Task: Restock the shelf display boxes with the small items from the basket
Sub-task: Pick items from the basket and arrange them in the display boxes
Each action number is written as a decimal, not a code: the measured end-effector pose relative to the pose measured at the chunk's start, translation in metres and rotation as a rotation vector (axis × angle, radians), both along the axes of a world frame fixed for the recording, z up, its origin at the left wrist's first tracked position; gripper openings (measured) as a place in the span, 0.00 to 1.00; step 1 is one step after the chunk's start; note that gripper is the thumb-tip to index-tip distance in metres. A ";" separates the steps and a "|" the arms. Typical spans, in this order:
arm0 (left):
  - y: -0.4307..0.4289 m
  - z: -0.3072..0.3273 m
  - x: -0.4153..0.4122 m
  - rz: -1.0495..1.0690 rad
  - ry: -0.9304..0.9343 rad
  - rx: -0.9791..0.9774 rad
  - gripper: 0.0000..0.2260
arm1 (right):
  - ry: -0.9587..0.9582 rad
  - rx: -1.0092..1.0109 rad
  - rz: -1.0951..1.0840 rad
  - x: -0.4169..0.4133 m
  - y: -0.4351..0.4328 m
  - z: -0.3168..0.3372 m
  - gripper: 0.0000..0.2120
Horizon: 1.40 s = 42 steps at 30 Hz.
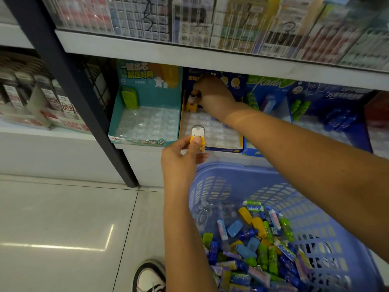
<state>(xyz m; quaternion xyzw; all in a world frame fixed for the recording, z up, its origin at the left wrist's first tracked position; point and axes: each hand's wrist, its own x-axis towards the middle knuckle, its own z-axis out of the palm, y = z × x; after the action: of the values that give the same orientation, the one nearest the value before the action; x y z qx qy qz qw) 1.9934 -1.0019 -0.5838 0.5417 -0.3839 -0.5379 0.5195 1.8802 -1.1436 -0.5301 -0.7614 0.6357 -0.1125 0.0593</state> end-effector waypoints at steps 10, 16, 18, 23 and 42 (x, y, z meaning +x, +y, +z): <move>-0.003 0.009 -0.006 -0.026 -0.127 -0.120 0.11 | -0.409 0.257 0.300 -0.027 0.085 0.026 0.06; -0.009 0.014 -0.022 -0.028 -0.139 -0.198 0.17 | -0.490 0.156 0.223 -0.036 0.076 0.026 0.07; -0.015 0.014 -0.027 -0.107 -0.328 -0.235 0.21 | -0.510 0.041 0.105 -0.037 0.060 0.020 0.06; -0.015 0.004 -0.039 -0.441 -0.871 -0.173 0.23 | -0.337 -0.136 -0.002 -0.040 0.024 -0.003 0.10; -0.016 -0.007 -0.041 -0.425 -0.916 -0.206 0.22 | -0.012 -0.103 -0.003 -0.036 0.006 -0.023 0.10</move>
<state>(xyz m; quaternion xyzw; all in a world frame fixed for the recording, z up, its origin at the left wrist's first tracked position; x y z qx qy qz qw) 1.9525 -1.0183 -0.5912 0.5780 -0.7245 -0.2984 0.2279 1.8446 -1.1380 -0.5536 -0.7619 0.6297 -0.1496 0.0237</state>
